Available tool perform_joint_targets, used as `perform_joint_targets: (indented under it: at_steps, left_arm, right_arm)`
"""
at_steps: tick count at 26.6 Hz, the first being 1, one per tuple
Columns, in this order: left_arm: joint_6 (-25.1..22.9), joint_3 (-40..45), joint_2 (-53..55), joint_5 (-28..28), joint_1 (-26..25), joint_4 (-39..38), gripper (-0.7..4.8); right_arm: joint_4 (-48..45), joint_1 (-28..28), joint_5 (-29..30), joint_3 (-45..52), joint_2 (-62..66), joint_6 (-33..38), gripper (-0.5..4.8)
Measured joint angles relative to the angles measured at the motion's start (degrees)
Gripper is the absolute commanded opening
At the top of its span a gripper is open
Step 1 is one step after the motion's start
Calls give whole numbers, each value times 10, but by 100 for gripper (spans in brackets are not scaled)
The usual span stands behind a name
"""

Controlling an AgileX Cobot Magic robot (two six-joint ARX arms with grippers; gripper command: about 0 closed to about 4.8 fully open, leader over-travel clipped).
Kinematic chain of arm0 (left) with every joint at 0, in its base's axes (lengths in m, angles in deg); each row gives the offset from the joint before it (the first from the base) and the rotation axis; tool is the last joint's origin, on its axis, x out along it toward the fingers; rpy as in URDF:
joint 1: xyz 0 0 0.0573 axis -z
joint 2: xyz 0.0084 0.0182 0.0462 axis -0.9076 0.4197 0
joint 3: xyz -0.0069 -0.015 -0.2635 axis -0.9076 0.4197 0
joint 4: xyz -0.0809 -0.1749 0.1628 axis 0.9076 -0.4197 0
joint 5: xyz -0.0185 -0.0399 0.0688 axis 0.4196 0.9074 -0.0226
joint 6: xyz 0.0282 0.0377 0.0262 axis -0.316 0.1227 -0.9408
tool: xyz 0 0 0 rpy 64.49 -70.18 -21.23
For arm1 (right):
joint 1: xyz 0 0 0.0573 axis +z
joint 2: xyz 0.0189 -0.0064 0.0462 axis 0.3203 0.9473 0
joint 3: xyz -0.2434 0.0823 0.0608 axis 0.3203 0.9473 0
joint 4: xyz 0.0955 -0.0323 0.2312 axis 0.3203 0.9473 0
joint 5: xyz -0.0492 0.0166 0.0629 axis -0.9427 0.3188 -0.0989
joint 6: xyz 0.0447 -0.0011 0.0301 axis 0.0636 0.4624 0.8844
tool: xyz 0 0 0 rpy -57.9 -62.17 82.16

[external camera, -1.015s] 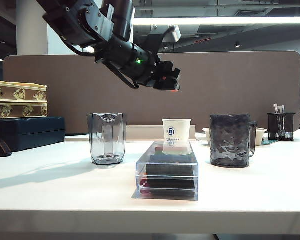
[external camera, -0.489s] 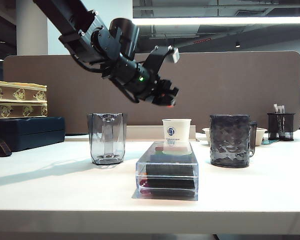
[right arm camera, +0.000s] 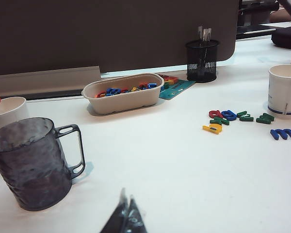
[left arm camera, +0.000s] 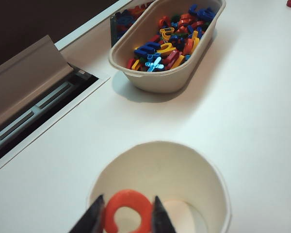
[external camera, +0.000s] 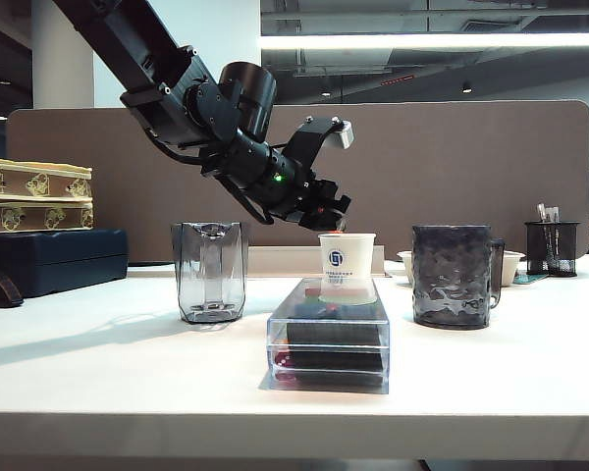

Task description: Pick up the letter "c" and put it in the paper cup.

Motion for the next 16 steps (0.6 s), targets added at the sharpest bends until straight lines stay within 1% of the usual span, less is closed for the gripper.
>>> perform_joint_targets:
  at_steps: [2, 5, 6, 8, 9, 16]
  left_arm:
    - [0, -2, 0, 10, 0, 5, 130]
    - [0, -2, 0, 11, 1, 10, 134]
    - [0, -2, 0, 11, 1, 10, 151]
    - [0, -2, 0, 11, 1, 10, 202]
    - [0, -2, 0, 11, 0, 10, 215]
    - [0, -2, 1, 11, 1, 10, 215]
  right_arm:
    - [0, 0, 0, 0, 0, 0, -1]
    - [0, 0, 0, 0, 0, 0, -1]
    - [0, 0, 0, 0, 0, 0, -1]
    - [0, 0, 0, 0, 0, 0, -1]
    - [0, 0, 0, 0, 0, 0, -1]
    - [0, 0, 0, 0, 0, 0, -1]
